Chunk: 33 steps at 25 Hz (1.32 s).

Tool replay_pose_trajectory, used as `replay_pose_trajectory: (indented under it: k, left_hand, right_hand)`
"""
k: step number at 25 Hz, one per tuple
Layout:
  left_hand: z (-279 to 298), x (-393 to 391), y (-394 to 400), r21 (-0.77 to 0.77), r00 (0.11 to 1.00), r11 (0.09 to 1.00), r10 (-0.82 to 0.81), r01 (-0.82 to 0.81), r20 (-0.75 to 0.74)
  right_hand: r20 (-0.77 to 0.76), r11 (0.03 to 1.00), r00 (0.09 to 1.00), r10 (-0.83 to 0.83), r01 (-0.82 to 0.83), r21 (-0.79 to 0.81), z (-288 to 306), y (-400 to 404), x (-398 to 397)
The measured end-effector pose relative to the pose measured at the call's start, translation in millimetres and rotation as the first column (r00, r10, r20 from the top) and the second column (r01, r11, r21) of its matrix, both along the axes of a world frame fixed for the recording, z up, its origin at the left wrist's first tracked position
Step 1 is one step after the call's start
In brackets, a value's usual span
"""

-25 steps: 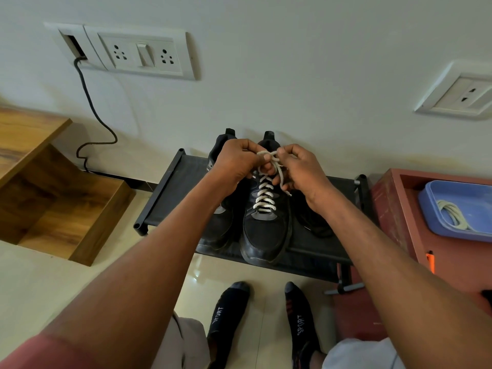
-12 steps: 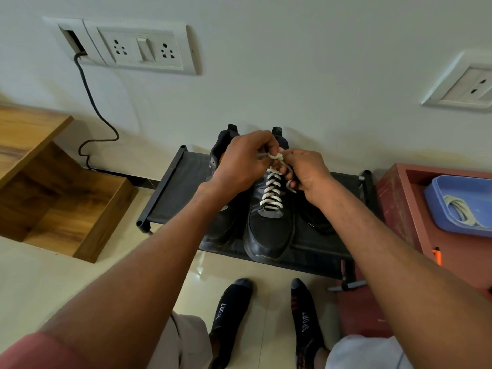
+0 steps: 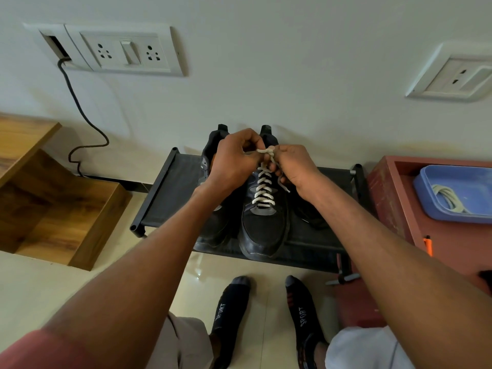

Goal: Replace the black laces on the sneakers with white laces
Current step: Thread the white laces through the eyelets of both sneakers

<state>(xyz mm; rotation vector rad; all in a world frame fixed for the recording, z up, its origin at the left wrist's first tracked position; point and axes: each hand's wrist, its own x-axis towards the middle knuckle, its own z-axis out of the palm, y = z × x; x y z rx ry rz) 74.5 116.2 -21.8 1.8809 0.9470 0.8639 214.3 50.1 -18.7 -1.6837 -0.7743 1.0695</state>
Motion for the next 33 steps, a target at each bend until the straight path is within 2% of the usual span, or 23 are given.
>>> replay_pose_trajectory:
  k: [2,4,7,9,13,15,17,20,22,24,27,29,30,32,33]
  left_hand:
    - [2.0,-0.9,0.4,-0.070,1.000,0.998,0.011,-0.011,-0.003]
    - [2.4,-2.1,0.9,-0.077,1.000,0.997,0.024,-0.025,-0.015]
    - [1.7,-2.7,3.2,-0.049,0.996,0.997,0.062,-0.065,-0.058]
    - [3.0,-2.6,4.7,-0.081,0.992,0.991,0.103,-0.109,-0.077]
    - [14.4,-1.9,5.1,-0.289,0.990,0.947,0.129,-0.142,-0.063]
    - [20.7,0.8,7.0,-0.468,0.988,0.870,0.134,-0.153,-0.073]
    - [25.5,4.5,10.0,-0.623,0.980,0.757,0.150,-0.198,-0.130]
    - [30.2,5.4,16.2,-0.749,0.984,0.638,0.113,-0.180,-0.140]
    - [32.0,3.8,16.4,-0.770,0.989,0.623,0.049,-0.141,-0.142]
    - [32.8,0.5,16.2,-0.748,0.986,0.649,0.018,-0.138,-0.166]
    - [35.1,-5.1,15.6,-0.720,0.990,0.685,0.014,-0.112,-0.141]
    - [37.3,-7.0,13.2,-0.725,0.993,0.678,0.075,-0.121,-0.095]
    - [38.0,-7.7,12.3,-0.747,0.990,0.652,0.124,-0.133,-0.067]
    - [36.6,-8.4,11.0,-0.781,0.971,0.598,0.235,-0.180,-0.044]
    - [34.5,-9.0,10.9,-0.758,0.956,0.610,0.287,-0.233,-0.063]
  right_hand:
    - [0.062,1.000,0.998,0.016,-0.018,0.025,-0.1,0.2,0.0]
    - [0.108,0.998,0.994,0.036,-0.041,0.045,-0.7,0.5,-0.1]
    - [0.070,0.997,0.996,0.062,-0.065,0.044,-0.4,0.0,0.5]
    - [0.065,0.995,0.995,0.078,-0.081,0.053,-0.4,0.7,2.2]
    - [0.127,0.986,0.981,0.146,-0.155,0.063,0.3,-2.6,7.0]
    - [0.187,0.970,0.960,0.210,-0.228,0.080,0.4,-7.7,10.9]
    - [0.327,0.959,0.916,0.232,-0.273,0.082,-2.3,-11.2,14.7]
    - [0.522,0.967,0.842,0.136,-0.228,0.115,-5.6,-14.5,7.8]
    - [0.601,0.967,0.799,0.015,-0.165,0.195,-9.4,-16.1,3.6]
    - [0.627,0.956,0.778,-0.043,-0.151,0.253,-11.7,-17.2,2.1]
    - [0.578,0.960,0.816,-0.035,-0.134,0.247,-6.2,-16.9,0.0]
    - [0.521,0.976,0.849,-0.088,-0.031,0.214,-3.8,-19.7,3.4]
    - [0.450,0.984,0.884,-0.129,0.058,0.168,-3.3,-23.2,5.8]
    - [0.203,0.979,0.958,-0.202,0.205,0.007,-2.9,-32.8,9.8]
    - [0.073,0.966,0.969,-0.235,0.241,-0.090,-2.9,-37.2,10.1]
